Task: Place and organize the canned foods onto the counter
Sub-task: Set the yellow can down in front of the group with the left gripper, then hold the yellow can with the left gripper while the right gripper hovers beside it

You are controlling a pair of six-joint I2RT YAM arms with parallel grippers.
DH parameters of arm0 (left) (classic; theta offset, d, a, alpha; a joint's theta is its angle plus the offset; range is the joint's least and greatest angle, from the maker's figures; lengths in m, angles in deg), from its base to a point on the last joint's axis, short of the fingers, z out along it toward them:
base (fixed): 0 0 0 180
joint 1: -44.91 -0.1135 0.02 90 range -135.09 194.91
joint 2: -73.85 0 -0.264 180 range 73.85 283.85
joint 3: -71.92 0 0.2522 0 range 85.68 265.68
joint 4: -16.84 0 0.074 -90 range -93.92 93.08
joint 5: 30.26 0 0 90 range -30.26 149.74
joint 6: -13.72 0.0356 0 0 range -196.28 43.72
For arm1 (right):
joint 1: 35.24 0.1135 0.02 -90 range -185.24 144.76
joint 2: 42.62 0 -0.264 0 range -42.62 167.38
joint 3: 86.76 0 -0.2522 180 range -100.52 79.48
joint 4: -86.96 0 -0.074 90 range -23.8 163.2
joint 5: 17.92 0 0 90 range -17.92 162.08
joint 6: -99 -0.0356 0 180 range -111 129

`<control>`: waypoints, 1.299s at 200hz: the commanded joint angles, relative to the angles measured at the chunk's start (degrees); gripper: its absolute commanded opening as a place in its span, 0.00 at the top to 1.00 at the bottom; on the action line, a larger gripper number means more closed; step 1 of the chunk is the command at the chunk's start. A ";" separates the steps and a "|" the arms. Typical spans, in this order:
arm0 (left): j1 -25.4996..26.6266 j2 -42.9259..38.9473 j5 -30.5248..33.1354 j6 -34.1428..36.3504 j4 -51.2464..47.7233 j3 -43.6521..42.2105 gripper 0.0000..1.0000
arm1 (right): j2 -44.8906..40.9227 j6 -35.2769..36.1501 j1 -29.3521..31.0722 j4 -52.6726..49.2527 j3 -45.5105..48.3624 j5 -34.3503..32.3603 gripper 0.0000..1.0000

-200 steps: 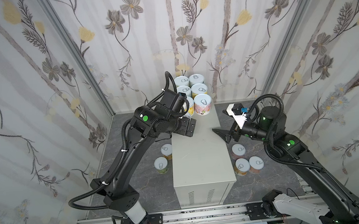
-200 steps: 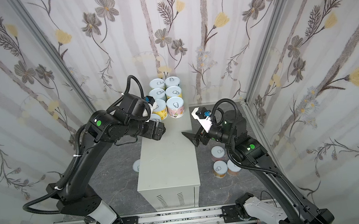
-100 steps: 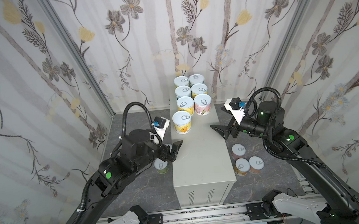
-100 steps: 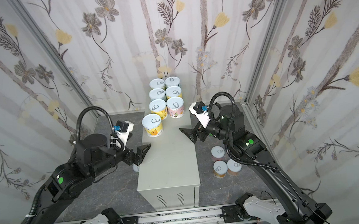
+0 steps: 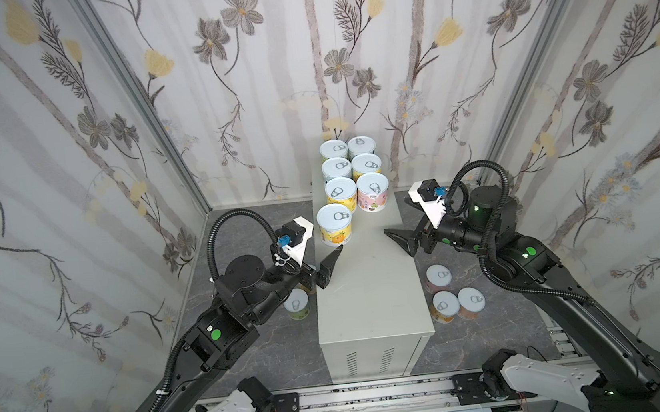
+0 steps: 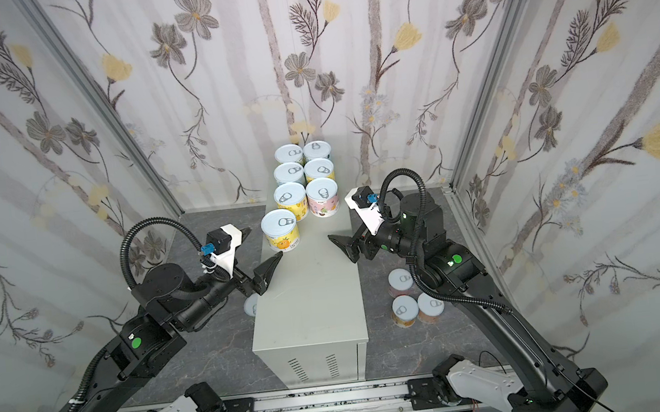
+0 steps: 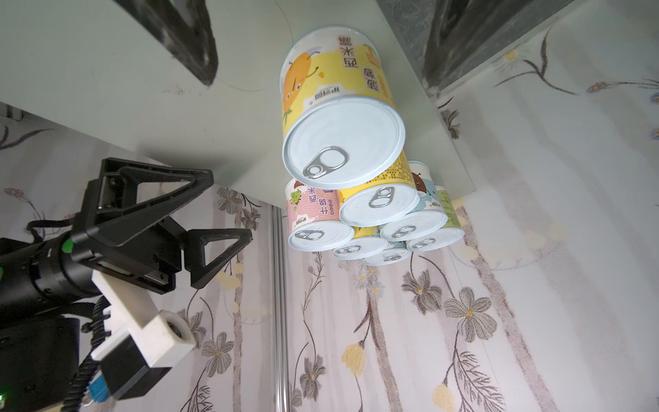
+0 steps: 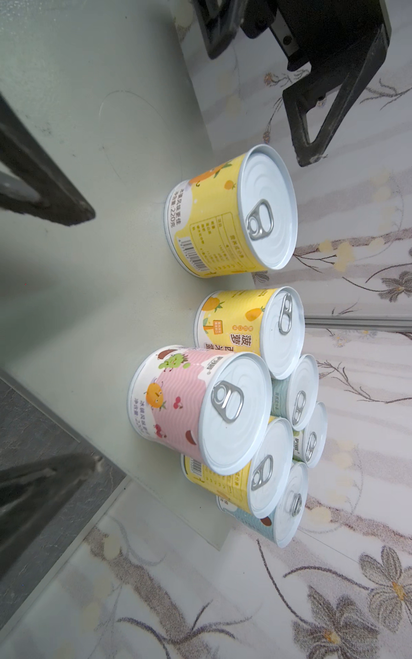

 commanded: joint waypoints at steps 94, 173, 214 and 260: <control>-0.43 5.20 6.11 3.96 1.24 1.87 0.16 | 1.85 -0.31 0.11 1.09 -0.97 -0.32 0.00; -2.05 8.21 1.32 1.79 0.58 3.34 0.29 | 1.44 -0.37 0.08 1.59 0.31 -0.63 0.00; -2.36 9.94 -0.40 1.08 0.68 4.51 0.34 | 0.91 0.52 0.10 1.09 0.77 -1.67 0.00; -2.40 10.22 -0.58 0.49 0.73 4.71 0.36 | 0.73 0.96 0.08 0.72 0.95 -2.20 0.00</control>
